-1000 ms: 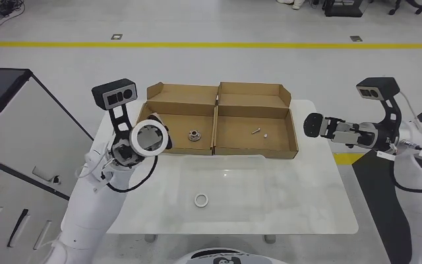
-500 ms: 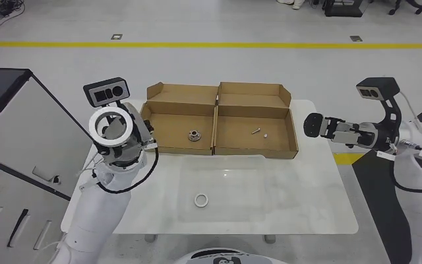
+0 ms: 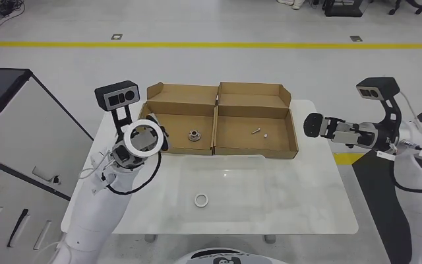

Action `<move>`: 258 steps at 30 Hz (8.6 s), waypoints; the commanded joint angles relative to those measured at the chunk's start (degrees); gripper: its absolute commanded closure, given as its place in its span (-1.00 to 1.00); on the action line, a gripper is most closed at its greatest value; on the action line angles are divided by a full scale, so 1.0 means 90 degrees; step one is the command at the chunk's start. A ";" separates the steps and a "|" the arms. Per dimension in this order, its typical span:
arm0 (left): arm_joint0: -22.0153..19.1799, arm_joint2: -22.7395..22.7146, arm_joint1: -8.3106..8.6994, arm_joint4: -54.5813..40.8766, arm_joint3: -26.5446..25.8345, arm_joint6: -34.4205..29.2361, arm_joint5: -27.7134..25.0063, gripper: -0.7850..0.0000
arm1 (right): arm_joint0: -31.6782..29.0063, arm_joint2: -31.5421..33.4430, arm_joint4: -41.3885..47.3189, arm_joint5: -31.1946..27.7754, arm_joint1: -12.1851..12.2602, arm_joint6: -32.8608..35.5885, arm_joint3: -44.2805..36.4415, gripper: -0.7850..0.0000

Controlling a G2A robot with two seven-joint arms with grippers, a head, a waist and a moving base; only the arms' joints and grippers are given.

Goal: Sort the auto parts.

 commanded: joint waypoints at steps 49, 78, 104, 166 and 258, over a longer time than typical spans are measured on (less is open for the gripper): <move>-0.0503 0.0554 -0.0172 0.5039 0.0020 0.3208 0.2815 1.00 | 0.0000 0.0000 0.0000 0.0000 0.0000 0.0000 0.0000 -1.00; -0.2574 0.1860 -0.0339 0.9785 0.1568 0.3542 0.6435 1.00 | 0.0000 0.0000 0.0000 0.0000 0.0000 0.0000 0.0000 -1.00; -0.3190 0.2392 -0.0301 1.3201 0.3157 0.0741 0.6555 1.00 | 0.0000 0.0000 0.0000 0.0000 0.0000 0.0000 0.0000 -1.00; -0.2305 0.2235 -0.0538 1.4846 0.4222 0.0213 0.5789 0.01 | 0.0000 0.0000 0.0000 0.0000 0.0000 0.0000 0.0000 -1.00; -0.5085 0.6420 0.0986 0.9693 -0.0115 -0.3122 0.2998 -1.00 | 0.0000 0.0000 0.0000 0.0000 0.0000 0.0000 0.0000 -1.00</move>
